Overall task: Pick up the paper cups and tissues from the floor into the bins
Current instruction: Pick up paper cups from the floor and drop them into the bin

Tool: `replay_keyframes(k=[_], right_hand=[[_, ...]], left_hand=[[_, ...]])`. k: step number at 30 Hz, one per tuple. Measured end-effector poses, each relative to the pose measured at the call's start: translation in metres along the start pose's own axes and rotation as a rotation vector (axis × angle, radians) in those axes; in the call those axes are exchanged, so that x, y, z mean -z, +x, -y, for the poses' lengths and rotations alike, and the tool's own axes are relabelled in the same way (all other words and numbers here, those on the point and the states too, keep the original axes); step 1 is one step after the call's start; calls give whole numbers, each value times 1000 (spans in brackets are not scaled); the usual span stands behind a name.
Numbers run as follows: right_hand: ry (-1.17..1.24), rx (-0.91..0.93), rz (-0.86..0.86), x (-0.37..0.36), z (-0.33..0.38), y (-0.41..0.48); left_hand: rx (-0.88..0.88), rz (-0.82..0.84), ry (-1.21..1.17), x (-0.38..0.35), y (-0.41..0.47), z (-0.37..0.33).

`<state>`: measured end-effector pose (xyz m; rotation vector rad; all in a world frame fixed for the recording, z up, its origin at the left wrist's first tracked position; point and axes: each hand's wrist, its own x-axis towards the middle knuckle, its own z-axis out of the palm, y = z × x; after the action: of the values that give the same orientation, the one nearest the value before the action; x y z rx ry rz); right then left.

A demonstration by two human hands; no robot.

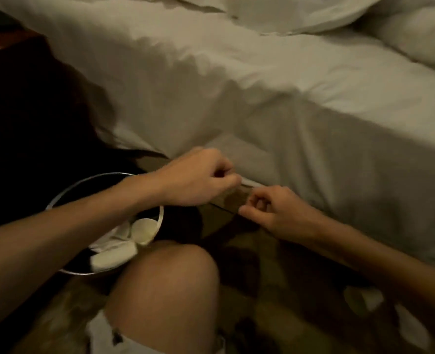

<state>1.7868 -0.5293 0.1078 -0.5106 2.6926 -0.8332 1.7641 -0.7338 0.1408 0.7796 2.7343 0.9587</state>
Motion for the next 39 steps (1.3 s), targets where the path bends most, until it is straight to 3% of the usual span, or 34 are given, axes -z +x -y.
replay_keyframes(k=[5,14,18,21,25,31,39], right_hand=[[-58,-173,-114,77,-73,-120],[276,-684,-229,-2,-237,-282],[525,-873,-377,-43,-313,-314],[563,-917,-490,-68,-343,-311],[756,-954,-589,-91,-372,-309],[1039,-790,-892,-106,-395,-303],[1297,-877,-1032,-127,-427,-312]], left_hand=[[-239,278,59,-71,66,-121],[-113,769,77,-299,100,-207],[53,706,60,-401,119,-224],[237,620,-57,-450,118,-218],[343,487,-158,-503,116,-215],[289,365,-282,-553,145,-206],[246,371,-295,-602,137,-195]])
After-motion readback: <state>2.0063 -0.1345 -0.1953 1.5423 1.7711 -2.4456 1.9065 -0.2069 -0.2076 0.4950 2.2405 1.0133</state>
